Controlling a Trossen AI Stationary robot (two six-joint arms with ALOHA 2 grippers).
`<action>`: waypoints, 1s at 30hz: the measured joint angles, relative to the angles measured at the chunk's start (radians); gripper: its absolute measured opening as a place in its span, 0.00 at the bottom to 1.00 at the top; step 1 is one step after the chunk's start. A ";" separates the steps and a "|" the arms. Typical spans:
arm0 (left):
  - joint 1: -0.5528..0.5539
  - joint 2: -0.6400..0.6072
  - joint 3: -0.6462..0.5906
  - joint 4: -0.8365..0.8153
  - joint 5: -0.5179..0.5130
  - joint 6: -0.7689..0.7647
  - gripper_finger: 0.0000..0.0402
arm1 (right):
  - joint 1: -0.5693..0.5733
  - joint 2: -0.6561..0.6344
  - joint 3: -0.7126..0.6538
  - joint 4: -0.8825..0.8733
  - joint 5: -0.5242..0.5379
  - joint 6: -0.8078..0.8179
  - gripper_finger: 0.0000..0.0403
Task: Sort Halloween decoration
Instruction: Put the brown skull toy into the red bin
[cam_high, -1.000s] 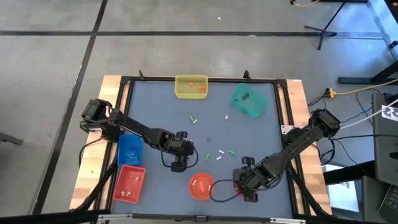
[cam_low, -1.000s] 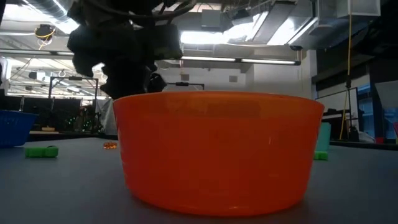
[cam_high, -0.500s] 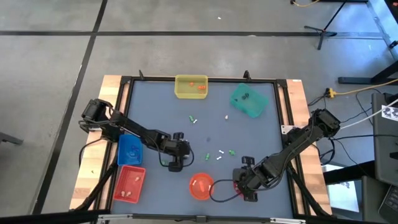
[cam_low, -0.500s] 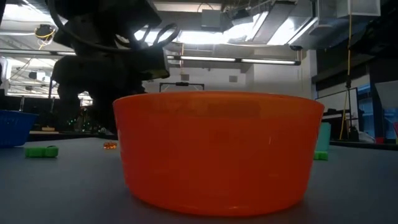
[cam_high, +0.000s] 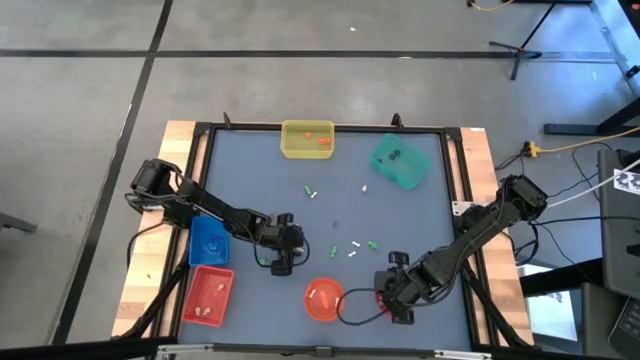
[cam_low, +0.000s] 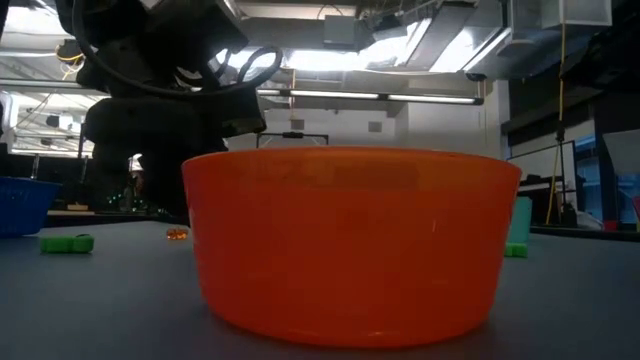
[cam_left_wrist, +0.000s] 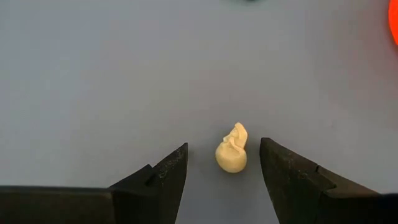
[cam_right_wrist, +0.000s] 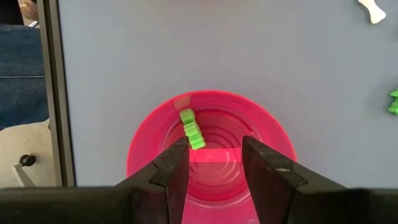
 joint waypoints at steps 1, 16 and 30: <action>0.000 0.000 0.000 0.004 0.000 0.000 0.46 | 0.000 0.000 0.000 0.000 0.000 0.000 0.36; -0.001 0.000 -0.002 0.017 0.004 0.001 0.29 | 0.000 0.000 0.000 0.001 0.000 0.000 0.36; 0.000 0.000 -0.002 0.017 0.002 0.005 0.19 | 0.000 0.000 0.000 0.001 0.000 0.000 0.36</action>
